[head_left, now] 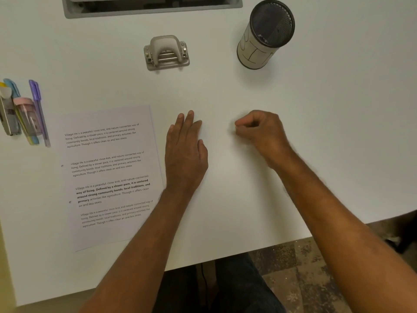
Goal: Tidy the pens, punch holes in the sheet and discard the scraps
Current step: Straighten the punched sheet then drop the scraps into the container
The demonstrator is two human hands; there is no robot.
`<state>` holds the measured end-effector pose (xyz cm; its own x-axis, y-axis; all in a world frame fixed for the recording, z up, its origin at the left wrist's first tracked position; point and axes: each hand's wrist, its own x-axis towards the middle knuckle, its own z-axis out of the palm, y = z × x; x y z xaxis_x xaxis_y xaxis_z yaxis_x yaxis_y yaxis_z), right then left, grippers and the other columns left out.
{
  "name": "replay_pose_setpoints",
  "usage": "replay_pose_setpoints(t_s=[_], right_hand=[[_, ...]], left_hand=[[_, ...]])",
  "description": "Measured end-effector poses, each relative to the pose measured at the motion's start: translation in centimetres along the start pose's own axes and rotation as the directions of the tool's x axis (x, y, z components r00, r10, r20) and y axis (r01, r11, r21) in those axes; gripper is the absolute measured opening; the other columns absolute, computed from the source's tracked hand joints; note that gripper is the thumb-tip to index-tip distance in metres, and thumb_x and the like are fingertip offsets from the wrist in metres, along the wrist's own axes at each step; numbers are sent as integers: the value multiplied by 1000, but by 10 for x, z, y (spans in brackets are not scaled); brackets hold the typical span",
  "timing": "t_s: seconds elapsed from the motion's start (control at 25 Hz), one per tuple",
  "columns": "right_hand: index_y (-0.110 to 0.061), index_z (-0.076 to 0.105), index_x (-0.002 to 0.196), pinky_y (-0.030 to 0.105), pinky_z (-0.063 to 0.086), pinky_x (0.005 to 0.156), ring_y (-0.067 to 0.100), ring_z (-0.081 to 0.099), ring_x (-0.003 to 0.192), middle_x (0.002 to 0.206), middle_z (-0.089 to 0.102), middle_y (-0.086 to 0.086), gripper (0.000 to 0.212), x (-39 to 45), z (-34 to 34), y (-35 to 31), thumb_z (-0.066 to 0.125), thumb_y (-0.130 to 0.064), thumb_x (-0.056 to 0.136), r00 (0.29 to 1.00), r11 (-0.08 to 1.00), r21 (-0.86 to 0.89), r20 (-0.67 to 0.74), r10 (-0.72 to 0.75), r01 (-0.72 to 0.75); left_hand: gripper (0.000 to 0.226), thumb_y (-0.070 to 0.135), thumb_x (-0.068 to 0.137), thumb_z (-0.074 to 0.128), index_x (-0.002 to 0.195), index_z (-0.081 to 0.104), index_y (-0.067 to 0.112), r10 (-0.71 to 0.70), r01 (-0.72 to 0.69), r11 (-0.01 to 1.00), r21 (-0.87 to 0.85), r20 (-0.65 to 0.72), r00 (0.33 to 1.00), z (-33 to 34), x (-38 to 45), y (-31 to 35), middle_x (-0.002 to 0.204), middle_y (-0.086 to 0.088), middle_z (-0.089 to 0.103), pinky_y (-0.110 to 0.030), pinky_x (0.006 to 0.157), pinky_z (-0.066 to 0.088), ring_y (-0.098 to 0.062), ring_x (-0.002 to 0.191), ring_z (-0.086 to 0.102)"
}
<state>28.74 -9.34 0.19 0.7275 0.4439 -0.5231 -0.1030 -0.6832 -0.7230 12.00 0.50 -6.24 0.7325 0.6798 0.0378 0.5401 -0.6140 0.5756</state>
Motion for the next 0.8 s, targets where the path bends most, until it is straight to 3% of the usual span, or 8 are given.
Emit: replay_pose_setpoints(t_s=[0.12,0.24,0.36,0.44,0.6,0.68,0.8], right_hand=[[-13,74,81,24,59,74,7,67,65,68,72,-5,25,1,-21,-28,71,10,86,1000,948,317,13,11,-14],[-15,74,80,26,61,77,10,67,66,67,73,-6,22,9,-54,-70,73,7,81,986,929,333,-104,-132,160],[-21,76,81,21,58,73,5,69,71,76,75,-8,16,29,-81,-105,75,-6,75,905,931,79,-277,-324,357],[-21,77,88,12,54,70,-2,68,74,83,74,-12,16,49,-88,-117,70,-10,78,847,899,-179,-303,-437,400],[-21,77,99,10,55,74,2,68,84,95,73,-9,18,86,-82,-120,66,-11,89,829,819,-426,-231,-510,385],[-22,76,105,15,57,81,4,66,92,106,74,-5,19,97,-79,-118,64,-11,95,834,769,-514,-171,-525,379],[-20,75,113,10,47,80,9,65,101,118,74,0,20,103,-79,-118,61,-12,101,815,705,-589,-129,-565,396]], left_hand=[[44,9,97,51,141,56,6,-14,5,991,-133,-71,997,-3,11,9,152,-10,52,-47,123,32,-29,146,43],[45,14,99,55,143,54,7,-18,-9,968,-252,-102,995,-9,46,27,149,-8,55,-32,121,35,-23,141,47],[55,26,98,62,148,48,10,-33,13,941,-337,-53,998,-12,93,53,152,-4,52,-20,119,31,-18,142,45],[68,35,94,69,152,42,13,-36,41,929,-367,21,999,-11,123,67,156,-2,47,-24,120,32,-18,143,43],[92,43,85,79,157,31,13,-27,74,917,-393,126,992,-1,163,86,161,-4,39,-41,119,39,-21,145,41],[96,43,83,81,158,29,13,-24,79,912,-403,139,990,5,174,90,162,-4,38,-42,118,40,-22,145,41],[98,44,81,82,158,29,13,-23,86,907,-412,155,988,13,184,93,161,-4,39,-41,118,41,-22,145,41]])
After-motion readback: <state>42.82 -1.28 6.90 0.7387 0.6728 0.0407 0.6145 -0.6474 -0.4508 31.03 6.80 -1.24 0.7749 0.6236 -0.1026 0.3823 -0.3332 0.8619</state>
